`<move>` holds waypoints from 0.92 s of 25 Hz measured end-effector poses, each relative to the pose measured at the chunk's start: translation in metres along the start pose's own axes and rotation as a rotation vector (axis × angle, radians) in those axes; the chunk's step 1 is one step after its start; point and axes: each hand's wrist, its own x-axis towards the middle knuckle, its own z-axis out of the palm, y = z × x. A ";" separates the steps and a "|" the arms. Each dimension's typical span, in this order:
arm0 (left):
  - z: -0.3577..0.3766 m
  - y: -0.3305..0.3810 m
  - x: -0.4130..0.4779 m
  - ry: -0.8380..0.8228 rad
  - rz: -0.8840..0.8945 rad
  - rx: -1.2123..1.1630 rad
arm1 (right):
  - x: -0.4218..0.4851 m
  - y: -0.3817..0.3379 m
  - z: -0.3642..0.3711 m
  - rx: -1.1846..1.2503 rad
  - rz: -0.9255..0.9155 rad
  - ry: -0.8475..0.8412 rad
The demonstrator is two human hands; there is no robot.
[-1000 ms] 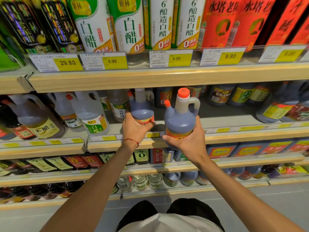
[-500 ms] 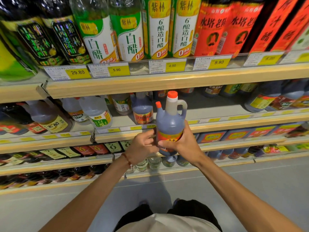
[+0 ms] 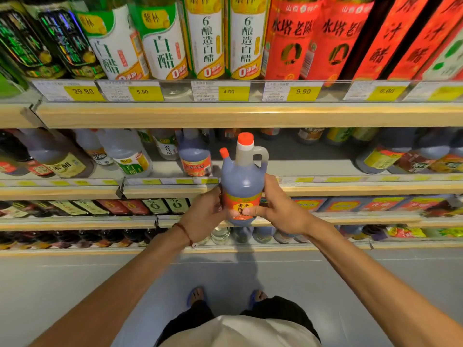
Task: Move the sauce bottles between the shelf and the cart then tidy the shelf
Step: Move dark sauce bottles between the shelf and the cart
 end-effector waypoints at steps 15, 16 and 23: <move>0.052 -0.013 0.080 0.580 0.278 0.305 | 0.054 0.054 -0.007 0.070 -0.297 0.523; 0.051 -0.018 0.086 0.586 0.289 0.303 | 0.064 0.058 -0.006 0.059 -0.296 0.519; 0.037 -0.042 0.123 0.646 0.194 0.332 | 0.125 0.082 0.004 -0.114 -0.104 0.513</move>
